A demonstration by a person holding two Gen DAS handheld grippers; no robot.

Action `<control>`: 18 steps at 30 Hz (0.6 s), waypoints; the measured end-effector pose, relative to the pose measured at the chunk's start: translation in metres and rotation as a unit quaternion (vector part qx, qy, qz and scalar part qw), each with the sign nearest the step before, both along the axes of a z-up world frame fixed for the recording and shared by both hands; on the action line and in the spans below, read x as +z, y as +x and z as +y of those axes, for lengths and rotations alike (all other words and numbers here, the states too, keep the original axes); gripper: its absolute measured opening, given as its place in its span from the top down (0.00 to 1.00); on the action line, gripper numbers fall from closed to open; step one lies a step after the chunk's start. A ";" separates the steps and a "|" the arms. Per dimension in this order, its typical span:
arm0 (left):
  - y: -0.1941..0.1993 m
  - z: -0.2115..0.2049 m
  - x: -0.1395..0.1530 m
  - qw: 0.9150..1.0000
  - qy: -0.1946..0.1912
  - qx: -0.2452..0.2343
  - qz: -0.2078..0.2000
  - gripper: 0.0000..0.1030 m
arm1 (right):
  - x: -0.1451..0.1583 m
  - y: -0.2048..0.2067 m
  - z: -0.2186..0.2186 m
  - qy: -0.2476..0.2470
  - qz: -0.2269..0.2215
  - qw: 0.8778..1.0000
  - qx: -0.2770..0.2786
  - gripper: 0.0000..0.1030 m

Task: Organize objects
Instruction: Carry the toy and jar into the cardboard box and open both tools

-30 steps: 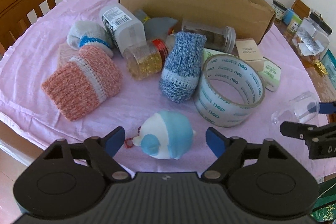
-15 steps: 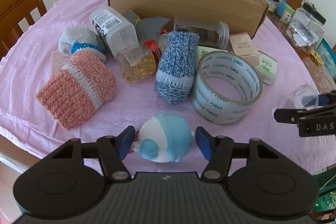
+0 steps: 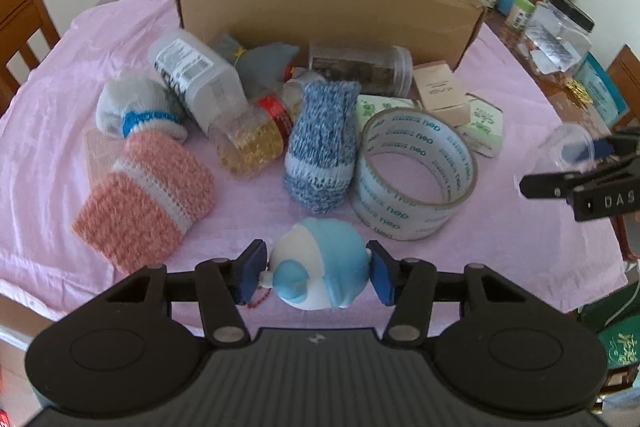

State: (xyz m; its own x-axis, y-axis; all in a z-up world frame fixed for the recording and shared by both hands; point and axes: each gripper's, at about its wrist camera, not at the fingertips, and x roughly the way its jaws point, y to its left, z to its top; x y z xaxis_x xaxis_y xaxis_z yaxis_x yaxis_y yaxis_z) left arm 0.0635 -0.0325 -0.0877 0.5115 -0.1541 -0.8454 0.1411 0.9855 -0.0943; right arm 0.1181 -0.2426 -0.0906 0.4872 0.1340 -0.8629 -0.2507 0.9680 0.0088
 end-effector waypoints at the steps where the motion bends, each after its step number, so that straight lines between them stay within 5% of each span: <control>1: 0.001 0.000 0.003 1.000 0.002 -0.003 0.001 0.48 | 0.003 0.002 0.000 -0.002 -0.002 1.000 0.005 0.10; 18: 0.082 -0.005 0.093 0.998 0.006 -0.046 -0.052 0.48 | 0.083 0.048 0.004 0.021 -0.056 0.995 0.080 0.10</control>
State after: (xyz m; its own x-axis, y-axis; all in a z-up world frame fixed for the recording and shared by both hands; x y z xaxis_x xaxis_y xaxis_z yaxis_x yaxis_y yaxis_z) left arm 0.1458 -0.0372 0.0055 0.5806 -0.1951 -0.7905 0.2394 0.9689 -0.0632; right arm 0.1659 -0.2383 -0.0079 0.5498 0.2522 -0.7963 -0.4026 0.9153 0.0118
